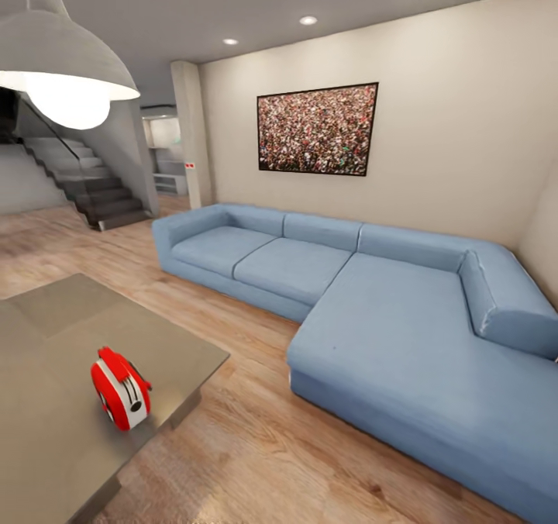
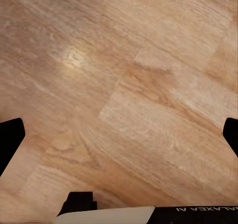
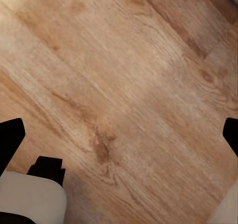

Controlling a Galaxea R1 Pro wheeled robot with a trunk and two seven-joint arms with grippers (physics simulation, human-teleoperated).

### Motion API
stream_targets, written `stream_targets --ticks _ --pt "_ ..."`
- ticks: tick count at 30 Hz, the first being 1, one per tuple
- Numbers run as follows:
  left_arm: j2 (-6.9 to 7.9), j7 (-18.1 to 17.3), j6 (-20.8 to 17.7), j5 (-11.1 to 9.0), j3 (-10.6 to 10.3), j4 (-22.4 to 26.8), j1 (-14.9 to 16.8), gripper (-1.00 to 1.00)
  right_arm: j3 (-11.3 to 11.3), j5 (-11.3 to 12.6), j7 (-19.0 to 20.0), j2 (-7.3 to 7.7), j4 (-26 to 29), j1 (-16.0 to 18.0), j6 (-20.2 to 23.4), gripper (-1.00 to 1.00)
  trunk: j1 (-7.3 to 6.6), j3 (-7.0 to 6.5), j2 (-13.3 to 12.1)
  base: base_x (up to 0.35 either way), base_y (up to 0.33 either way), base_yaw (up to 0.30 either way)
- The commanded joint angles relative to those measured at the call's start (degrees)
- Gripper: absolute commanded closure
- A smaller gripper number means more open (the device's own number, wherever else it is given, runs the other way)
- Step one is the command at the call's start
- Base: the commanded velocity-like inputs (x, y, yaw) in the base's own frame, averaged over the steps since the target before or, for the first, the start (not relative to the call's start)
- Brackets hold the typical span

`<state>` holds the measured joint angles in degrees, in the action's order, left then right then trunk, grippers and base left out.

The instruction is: Turn on the radio receiver that's on the table in the living room.

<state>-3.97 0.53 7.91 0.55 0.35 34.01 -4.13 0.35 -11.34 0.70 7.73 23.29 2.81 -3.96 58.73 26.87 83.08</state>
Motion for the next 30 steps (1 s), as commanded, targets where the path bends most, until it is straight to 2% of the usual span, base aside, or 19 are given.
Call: stream_targets --ticks 1,30 --pt "0.01 0.00 0.00 -0.01 0.00 0.00 0.00 -1.00 0.00 0.00 0.00 -0.03 0.00 0.00 0.00 -1.00 0.00 0.00 0.00 0.000 0.000 0.296" --pt "-0.02 0.00 1.06 0.06 0.00 -0.01 0.00 -1.00 0.00 0.00 0.00 -0.01 0.00 0.00 0.00 -1.00 0.00 0.00 0.00 0.000 0.000 0.296"
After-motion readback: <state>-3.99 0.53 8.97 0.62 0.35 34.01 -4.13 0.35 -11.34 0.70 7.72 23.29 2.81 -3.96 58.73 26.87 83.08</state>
